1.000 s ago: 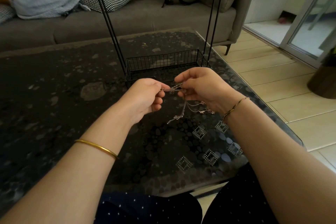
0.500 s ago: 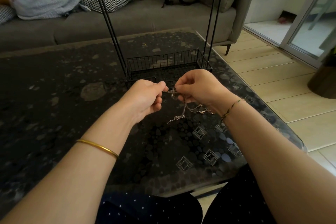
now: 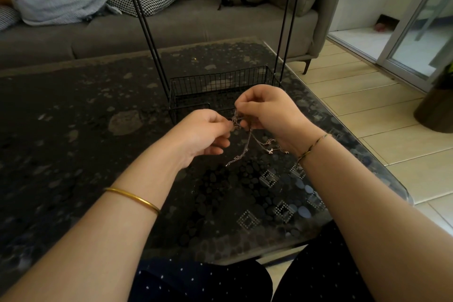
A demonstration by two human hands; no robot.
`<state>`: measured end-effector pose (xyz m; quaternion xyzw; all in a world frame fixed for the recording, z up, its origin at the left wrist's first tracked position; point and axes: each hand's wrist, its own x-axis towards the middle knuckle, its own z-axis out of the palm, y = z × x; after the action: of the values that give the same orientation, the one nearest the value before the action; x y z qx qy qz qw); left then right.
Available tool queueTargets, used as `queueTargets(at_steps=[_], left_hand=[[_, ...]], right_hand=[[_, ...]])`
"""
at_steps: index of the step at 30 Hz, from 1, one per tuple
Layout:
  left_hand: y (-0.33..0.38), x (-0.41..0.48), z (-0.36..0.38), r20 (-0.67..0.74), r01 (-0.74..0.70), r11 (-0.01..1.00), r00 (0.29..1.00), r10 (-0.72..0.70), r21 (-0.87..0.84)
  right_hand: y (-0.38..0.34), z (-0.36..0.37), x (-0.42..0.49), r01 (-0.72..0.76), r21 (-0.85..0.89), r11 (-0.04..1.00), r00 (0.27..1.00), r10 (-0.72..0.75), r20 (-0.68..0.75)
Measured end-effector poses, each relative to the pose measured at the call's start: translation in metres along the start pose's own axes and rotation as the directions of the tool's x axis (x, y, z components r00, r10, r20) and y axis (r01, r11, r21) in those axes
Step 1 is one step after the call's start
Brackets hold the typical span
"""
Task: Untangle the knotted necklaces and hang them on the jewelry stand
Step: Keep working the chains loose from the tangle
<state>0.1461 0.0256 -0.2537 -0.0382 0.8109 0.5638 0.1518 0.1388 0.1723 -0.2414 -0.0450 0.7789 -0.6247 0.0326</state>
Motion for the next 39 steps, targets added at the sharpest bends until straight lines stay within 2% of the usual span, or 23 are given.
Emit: queueTargets(at_steps=[4,7,10,15,21,26,30,35,39], left_hand=[[0.0,0.002,0.001,-0.061,-0.002,1.0,0.998,0.001,-0.017],[0.002,0.004,0.001,-0.136,-0.003,0.99,0.991,-0.016,-0.141],[0.005,0.003,0.002,-0.147,-0.004,0.954,0.988,-0.042,-0.301],[0.008,0.002,0.004,-0.19,-0.015,0.932,0.98,-0.058,-0.363],[0.008,-0.003,0.005,-0.104,0.003,0.967,0.994,-0.031,-0.256],[0.006,-0.005,0.007,-0.056,-0.061,0.998,0.997,0.06,-0.023],[0.008,-0.007,0.008,-0.067,-0.066,0.995,0.995,0.072,0.078],[0.012,-0.006,0.009,-0.133,-0.006,0.997,0.991,0.015,0.072],[0.013,-0.006,0.009,-0.153,0.002,1.0,0.988,-0.001,0.006]], right_hand=[[-0.001,0.0,0.0,0.0,0.017,1.0,1.0,0.001,-0.007],[-0.001,0.001,0.0,-0.024,-0.006,1.0,0.999,0.024,0.027],[0.001,0.003,0.0,-0.055,-0.055,0.997,0.996,0.059,0.067],[0.004,0.004,0.001,-0.089,-0.12,0.989,0.993,0.098,0.073],[0.004,0.0,0.003,-0.071,0.036,0.997,0.996,0.073,-0.046],[0.001,-0.001,0.002,0.03,-0.026,0.999,0.994,-0.033,-0.101],[-0.001,0.001,0.001,0.033,-0.021,0.999,0.995,-0.035,-0.093],[0.0,0.003,0.001,-0.061,0.086,0.994,0.996,0.066,-0.058],[0.0,0.003,0.001,-0.034,0.009,0.999,0.997,0.035,-0.067]])
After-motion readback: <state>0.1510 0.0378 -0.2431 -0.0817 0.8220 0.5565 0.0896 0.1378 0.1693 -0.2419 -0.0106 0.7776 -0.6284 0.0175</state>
